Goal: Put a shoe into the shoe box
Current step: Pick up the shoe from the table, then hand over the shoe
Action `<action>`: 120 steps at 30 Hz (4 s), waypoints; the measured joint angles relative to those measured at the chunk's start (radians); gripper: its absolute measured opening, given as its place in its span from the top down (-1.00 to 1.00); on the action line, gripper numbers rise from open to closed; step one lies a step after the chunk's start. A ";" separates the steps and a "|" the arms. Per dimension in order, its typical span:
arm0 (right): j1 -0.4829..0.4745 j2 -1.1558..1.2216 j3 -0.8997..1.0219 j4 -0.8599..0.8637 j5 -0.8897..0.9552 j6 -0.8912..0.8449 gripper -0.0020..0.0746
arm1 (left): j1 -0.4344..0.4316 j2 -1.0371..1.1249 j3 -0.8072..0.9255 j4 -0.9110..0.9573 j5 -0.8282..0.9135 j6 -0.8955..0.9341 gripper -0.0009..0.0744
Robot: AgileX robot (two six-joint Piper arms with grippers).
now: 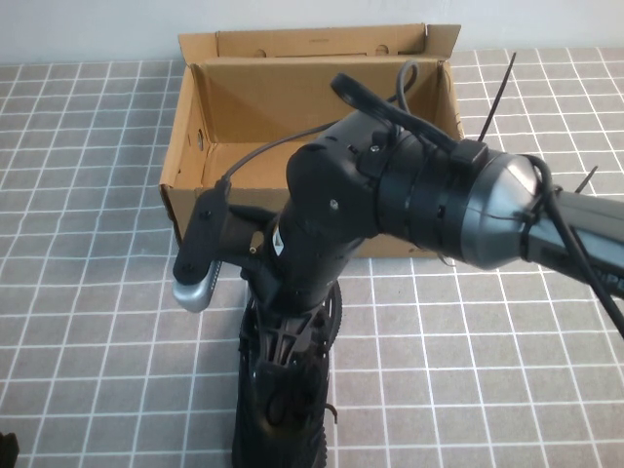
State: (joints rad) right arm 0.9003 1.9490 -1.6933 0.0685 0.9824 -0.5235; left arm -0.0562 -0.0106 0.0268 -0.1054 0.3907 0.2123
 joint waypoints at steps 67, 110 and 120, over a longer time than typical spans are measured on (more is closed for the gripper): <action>-0.098 -0.299 -0.257 -0.219 0.289 0.094 0.95 | 0.000 0.000 0.000 0.000 0.000 0.000 0.98; -0.176 -0.237 -0.266 -0.181 0.225 0.301 0.95 | -0.002 0.762 -0.732 -0.378 0.245 0.204 0.98; -0.206 -0.098 -0.470 -0.166 0.277 0.331 0.95 | -0.076 1.101 -0.945 -0.643 0.225 0.517 0.98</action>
State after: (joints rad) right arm 0.6945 1.8509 -2.1635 -0.0973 1.2591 -0.1928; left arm -0.1321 1.0903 -0.9179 -0.7486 0.6152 0.7290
